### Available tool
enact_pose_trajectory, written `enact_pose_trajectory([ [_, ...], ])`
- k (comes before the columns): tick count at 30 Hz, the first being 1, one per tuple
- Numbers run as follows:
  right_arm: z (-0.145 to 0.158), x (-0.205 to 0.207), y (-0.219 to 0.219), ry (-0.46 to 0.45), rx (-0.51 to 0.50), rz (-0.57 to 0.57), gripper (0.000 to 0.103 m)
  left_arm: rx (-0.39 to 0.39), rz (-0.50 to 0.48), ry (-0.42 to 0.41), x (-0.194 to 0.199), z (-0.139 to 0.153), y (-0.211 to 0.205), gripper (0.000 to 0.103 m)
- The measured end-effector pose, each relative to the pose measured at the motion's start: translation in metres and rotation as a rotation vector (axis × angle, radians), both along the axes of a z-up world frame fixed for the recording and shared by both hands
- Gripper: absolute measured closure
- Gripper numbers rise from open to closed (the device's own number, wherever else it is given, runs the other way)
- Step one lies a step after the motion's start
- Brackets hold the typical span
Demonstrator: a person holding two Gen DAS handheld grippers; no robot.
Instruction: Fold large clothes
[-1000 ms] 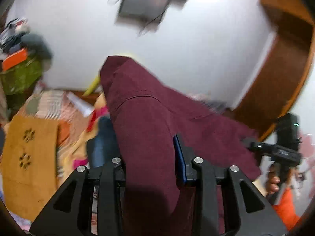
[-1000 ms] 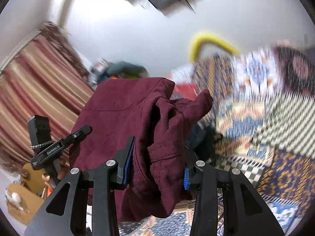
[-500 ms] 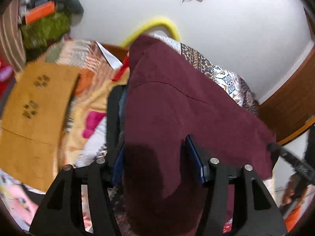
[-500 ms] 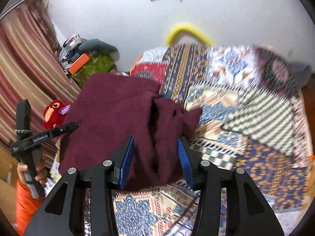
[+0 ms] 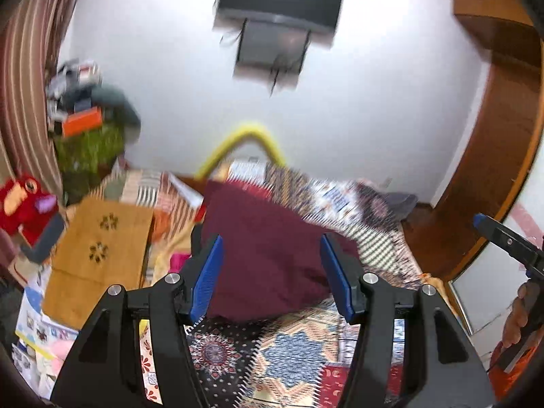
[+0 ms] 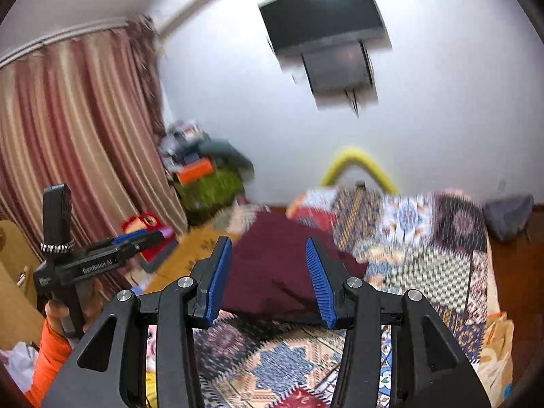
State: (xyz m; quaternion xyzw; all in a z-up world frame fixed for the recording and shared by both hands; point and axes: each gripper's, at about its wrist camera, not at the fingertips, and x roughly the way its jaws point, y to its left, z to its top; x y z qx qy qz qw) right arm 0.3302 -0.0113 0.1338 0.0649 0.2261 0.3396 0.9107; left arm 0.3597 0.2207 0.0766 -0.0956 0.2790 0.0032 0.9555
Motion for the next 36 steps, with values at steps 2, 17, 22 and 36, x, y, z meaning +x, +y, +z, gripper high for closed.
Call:
enact_pose_trajectory([
  [2,0.01,-0.025,-0.004,-0.053,0.026,0.002,0.06,0.047,-0.006,-0.075,-0.033,0.022,-0.018,0.046],
  [17,-0.003,-0.138,-0.007,-0.334,0.015,-0.138,0.028,0.264,0.122,-0.476,-0.207,0.031,-0.103,0.026],
  [22,-0.011,-0.148,-0.008,-0.37,-0.013,-0.227,0.0,0.224,0.17,-0.506,-0.228,0.019,-0.102,0.002],
  [36,-0.019,-0.149,-0.026,-0.306,0.005,-0.237,0.0,0.175,0.161,-0.491,-0.24,0.008,-0.098,0.0],
])
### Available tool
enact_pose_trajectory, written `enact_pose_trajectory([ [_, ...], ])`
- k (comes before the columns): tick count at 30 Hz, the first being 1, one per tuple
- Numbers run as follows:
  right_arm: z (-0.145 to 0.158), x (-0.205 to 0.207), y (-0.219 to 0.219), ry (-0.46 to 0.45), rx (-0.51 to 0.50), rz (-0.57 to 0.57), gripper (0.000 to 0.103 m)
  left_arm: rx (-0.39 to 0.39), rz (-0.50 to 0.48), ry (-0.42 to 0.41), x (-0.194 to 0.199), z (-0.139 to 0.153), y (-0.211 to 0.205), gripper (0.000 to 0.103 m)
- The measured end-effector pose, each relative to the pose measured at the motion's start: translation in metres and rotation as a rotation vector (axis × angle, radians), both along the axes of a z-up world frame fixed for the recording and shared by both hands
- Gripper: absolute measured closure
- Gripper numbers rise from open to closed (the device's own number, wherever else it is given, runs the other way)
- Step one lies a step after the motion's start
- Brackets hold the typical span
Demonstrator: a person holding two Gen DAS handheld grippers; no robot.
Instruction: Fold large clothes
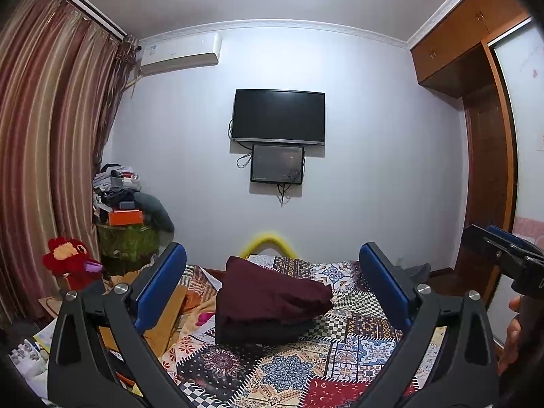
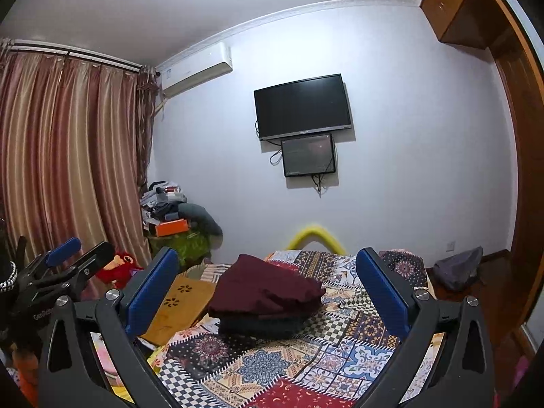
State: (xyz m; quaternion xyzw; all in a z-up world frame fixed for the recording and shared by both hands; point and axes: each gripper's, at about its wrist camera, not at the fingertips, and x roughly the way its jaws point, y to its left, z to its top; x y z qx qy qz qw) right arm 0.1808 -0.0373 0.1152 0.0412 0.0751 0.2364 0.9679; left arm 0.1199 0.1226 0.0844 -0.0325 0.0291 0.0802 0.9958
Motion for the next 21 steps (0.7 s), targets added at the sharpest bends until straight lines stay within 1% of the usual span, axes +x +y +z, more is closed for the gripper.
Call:
enact_pose_trajectory([
  [11,-0.006,-0.003,0.001,0.016,-0.018,0.013,0.0,0.003,0.002,0.017,0.002,-0.006,-0.002,0.0],
  [21,-0.009,-0.001,0.006,0.05,-0.036,0.027,0.0,0.014,0.004,0.037,0.006,-0.011,-0.002,0.0],
])
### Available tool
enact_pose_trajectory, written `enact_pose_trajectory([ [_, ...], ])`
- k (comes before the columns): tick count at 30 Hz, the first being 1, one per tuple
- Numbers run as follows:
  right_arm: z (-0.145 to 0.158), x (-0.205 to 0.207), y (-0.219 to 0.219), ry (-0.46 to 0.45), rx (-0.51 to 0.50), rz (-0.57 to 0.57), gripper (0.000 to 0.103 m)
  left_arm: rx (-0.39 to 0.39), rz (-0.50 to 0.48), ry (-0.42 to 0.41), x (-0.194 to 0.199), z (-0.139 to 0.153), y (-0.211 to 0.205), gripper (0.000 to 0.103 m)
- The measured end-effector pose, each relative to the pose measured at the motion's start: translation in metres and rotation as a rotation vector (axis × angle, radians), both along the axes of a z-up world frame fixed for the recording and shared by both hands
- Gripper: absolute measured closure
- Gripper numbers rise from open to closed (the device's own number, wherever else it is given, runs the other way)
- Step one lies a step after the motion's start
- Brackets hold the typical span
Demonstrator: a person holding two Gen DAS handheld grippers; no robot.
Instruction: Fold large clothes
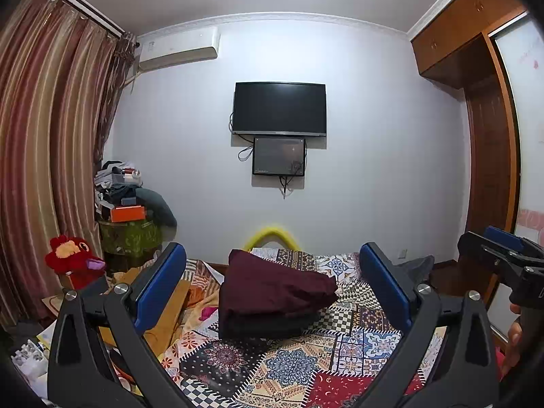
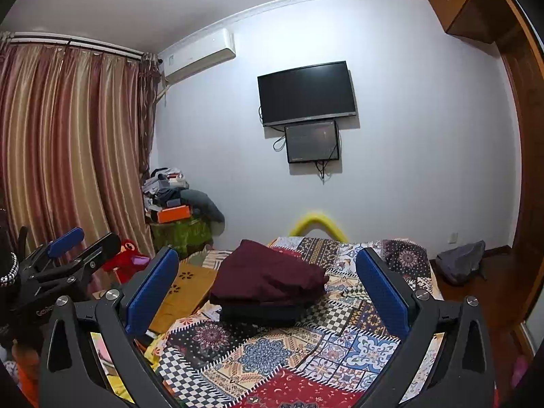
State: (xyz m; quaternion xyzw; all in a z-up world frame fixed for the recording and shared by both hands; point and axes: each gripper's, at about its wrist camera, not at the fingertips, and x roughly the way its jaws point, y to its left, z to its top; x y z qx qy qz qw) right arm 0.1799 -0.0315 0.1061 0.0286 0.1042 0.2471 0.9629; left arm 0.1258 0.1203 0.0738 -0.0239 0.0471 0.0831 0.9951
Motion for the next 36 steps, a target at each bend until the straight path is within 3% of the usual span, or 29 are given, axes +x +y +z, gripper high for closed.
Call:
enact_pose_trajectory([
  [36,0.0048,-0.0003,0.0001,0.011,-0.028,-0.009,0.0,-0.016,-0.007,0.031,0.0046,-0.0052,0.0028,0.0],
])
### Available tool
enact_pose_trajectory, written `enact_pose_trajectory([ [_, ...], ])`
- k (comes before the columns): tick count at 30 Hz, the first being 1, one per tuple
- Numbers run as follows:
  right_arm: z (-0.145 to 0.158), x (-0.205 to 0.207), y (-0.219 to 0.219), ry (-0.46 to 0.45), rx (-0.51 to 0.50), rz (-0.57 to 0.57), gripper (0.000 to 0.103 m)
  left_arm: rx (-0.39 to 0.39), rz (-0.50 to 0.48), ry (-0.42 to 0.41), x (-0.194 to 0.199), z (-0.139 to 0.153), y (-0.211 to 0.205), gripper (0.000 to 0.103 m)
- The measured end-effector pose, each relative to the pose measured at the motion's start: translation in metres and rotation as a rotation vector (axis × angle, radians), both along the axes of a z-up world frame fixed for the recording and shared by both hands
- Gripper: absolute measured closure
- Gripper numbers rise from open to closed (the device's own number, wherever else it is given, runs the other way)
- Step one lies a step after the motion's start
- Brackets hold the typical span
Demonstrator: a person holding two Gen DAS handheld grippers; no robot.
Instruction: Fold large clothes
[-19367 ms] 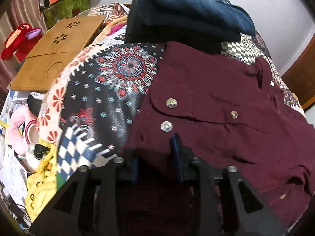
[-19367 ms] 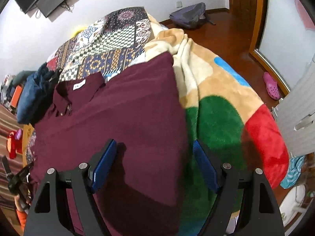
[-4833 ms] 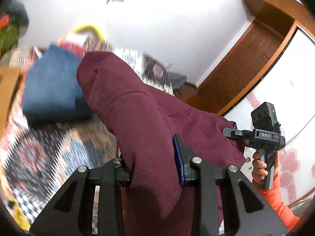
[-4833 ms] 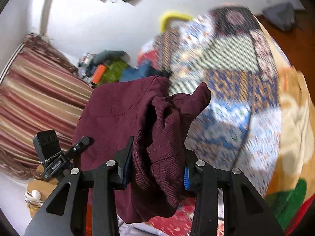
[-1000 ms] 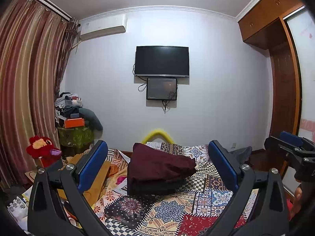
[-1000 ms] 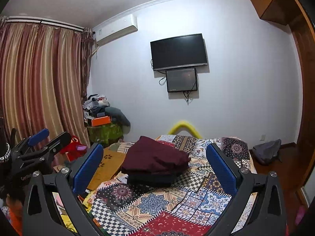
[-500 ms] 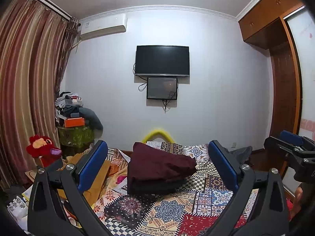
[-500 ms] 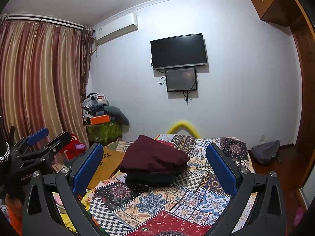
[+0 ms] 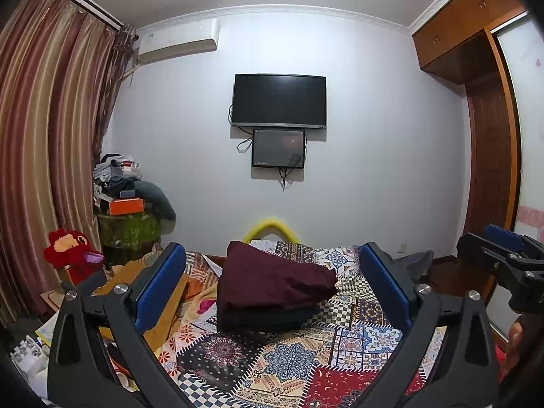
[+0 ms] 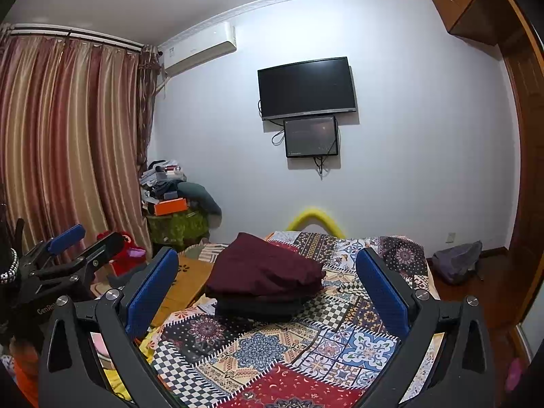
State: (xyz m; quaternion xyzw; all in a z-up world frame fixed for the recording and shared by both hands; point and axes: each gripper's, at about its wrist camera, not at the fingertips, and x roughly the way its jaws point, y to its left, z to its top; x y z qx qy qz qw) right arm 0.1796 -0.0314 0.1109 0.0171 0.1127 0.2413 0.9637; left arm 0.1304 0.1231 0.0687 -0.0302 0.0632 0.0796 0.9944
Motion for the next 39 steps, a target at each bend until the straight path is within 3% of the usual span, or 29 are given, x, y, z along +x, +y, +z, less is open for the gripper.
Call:
enact_pose_trajectory([
  [14,-0.001,0.001,-0.003,-0.001,-0.008,-0.025,0.0,-0.045,-0.038,0.021,0.006,-0.006,0.005,0.0],
  [39,-0.008,0.012,0.003,0.029,-0.026,-0.023,0.0,-0.025,-0.052,0.031,0.012,-0.011,0.001,0.0],
])
